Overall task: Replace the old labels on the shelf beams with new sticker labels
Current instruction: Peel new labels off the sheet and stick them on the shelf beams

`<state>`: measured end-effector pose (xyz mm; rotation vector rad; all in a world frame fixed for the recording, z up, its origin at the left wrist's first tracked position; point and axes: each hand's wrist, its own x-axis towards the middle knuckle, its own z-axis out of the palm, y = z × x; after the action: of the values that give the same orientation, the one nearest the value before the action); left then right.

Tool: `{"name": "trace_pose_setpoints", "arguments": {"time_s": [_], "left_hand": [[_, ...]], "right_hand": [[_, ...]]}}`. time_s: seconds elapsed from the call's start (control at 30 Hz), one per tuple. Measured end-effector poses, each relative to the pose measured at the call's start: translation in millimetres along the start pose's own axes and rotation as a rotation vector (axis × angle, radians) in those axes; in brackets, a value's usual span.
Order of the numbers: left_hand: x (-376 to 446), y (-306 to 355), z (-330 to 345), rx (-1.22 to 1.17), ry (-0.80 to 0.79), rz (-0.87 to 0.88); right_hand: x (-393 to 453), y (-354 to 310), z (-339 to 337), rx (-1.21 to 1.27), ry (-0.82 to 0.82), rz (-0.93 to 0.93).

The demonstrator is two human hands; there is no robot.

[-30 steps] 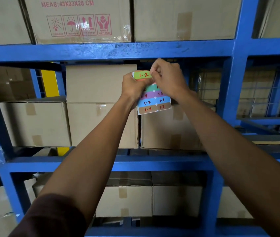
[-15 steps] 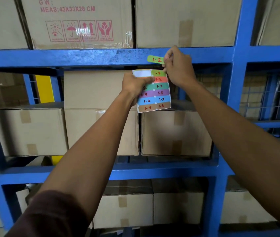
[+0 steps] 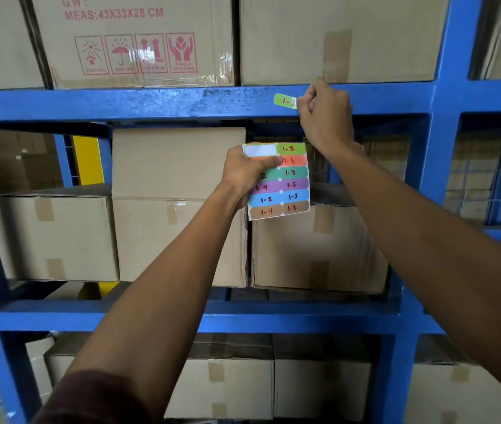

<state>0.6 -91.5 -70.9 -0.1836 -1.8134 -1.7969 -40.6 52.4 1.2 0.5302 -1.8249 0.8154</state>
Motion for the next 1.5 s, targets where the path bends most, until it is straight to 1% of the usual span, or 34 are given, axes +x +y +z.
{"name": "trace_pose_setpoints", "arguments": {"time_s": [0.17,0.3,1.13,1.5], "left_hand": [[4.1,-5.2,2.6,0.016,-0.013,0.004],[8.2,-6.9,6.1,0.033,-0.020,0.006],[17.8,-20.1,11.3,0.102,-0.014,-0.009],[15.4,-16.0,11.4,0.111,-0.016,0.000]], "right_hand": [[4.3,5.1,1.2,-0.007,0.061,-0.057],[6.1,9.0,-0.4,-0.013,0.070,-0.090],[6.2,12.1,6.8,-0.017,0.125,-0.091],[5.9,9.8,6.4,-0.075,0.120,-0.067]]}}
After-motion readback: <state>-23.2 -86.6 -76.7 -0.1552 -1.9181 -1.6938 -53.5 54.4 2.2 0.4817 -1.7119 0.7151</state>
